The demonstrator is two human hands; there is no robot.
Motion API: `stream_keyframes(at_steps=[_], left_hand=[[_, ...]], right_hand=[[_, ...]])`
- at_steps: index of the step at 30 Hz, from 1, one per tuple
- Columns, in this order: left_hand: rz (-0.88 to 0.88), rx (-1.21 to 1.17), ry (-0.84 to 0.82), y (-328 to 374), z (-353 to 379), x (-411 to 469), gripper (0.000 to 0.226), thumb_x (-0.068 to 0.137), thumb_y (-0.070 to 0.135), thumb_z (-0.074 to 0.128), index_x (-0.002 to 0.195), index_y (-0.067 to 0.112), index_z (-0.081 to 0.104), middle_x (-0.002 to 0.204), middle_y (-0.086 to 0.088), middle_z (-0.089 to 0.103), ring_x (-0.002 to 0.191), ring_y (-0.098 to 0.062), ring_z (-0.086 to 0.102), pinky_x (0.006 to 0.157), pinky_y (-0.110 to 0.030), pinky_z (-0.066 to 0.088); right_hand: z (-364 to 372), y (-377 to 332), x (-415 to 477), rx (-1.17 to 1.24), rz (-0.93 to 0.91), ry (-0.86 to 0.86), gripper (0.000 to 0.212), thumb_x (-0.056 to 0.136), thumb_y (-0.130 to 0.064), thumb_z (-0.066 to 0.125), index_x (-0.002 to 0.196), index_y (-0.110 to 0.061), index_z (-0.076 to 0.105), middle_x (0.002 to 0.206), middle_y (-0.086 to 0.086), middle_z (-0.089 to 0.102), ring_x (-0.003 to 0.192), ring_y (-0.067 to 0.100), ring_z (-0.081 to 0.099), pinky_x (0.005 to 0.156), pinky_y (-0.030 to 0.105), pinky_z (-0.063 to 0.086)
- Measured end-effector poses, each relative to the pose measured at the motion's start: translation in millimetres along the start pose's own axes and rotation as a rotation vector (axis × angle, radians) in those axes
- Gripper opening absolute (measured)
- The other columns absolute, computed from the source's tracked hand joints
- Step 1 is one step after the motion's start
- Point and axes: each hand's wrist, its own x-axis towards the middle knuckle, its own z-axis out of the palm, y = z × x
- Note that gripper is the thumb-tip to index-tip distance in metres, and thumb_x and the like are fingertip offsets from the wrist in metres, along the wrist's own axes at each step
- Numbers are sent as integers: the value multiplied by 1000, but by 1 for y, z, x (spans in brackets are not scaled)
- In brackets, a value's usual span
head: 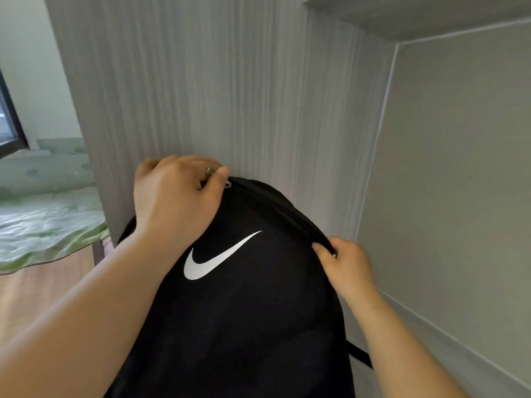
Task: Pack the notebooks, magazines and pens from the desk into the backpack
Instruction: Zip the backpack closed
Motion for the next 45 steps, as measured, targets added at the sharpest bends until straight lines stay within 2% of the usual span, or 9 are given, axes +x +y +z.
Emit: stream_keyframes(at_steps=[5, 9, 13, 21, 25, 30, 41, 43, 45], left_hand=[[-311, -209, -250, -4, -1, 8, 41, 85, 33, 52, 72, -4, 63, 52, -13, 53, 62, -29, 52, 65, -31, 36], [-429, -358, -317, -15, -3, 9, 24, 81, 33, 55, 69, 13, 61, 69, -21, 57, 65, -21, 47, 64, -31, 36], [-442, -379, -241, -21, -4, -1, 39, 82, 31, 56, 79, -6, 65, 88, -31, 67, 69, -26, 57, 68, -34, 42], [-291, -312, -389, -46, -13, -14, 33, 79, 41, 58, 110, 31, 62, 93, 19, 56, 94, -4, 49, 83, -25, 36], [-267, -344, -378, -61, -19, -26, 44, 76, 32, 66, 118, 30, 56, 93, 19, 55, 87, -1, 52, 71, -12, 37], [-247, -419, -428, -70, -25, -31, 38, 79, 20, 65, 115, 29, 58, 81, 31, 54, 70, 16, 53, 52, 0, 42], [-205, -431, -373, -65, -27, -35, 30, 81, 16, 63, 107, 30, 64, 81, 31, 55, 69, 19, 49, 59, 12, 33], [-194, -445, -359, -59, -26, -38, 30, 80, 15, 64, 107, 28, 65, 80, 34, 53, 69, 21, 50, 61, 12, 34], [-189, -476, -347, -55, -25, -41, 28, 79, 12, 65, 103, 27, 67, 78, 35, 53, 69, 26, 52, 61, 12, 33]], right_hand=[[-2, -3, -1, 17, 39, -35, 32, 87, -26, 53, 71, 0, 60, 64, 15, 61, 62, 31, 59, 56, 33, 46], [-5, -4, -2, -52, 18, -37, 30, 88, -27, 51, 79, -1, 63, 74, 18, 66, 71, 34, 62, 65, 38, 51], [-4, -5, -4, -68, 38, -6, 29, 87, -26, 52, 74, -3, 62, 69, 17, 65, 68, 35, 61, 62, 35, 48], [-4, -25, -7, -120, -22, 20, 40, 86, -23, 55, 125, -17, 46, 128, 2, 53, 91, 22, 57, 78, 26, 40], [4, -77, -16, -20, -379, 180, 48, 79, -21, 64, 124, -16, 49, 111, -6, 45, 78, 8, 43, 68, 17, 37], [23, -123, -21, -203, -701, 64, 44, 74, -5, 67, 117, -8, 57, 110, 17, 55, 80, 25, 60, 59, 32, 53], [4, -104, -13, -358, -1122, 461, 11, 70, 2, 62, 75, 2, 72, 72, 14, 73, 62, 23, 70, 56, 23, 55], [7, -96, -19, -300, -1003, 418, 12, 67, 4, 67, 77, -1, 71, 71, 11, 71, 65, 19, 67, 59, 17, 52], [13, -101, -29, 120, -538, 271, 20, 75, 3, 65, 80, -16, 65, 73, -4, 66, 67, 14, 64, 65, 12, 50]])
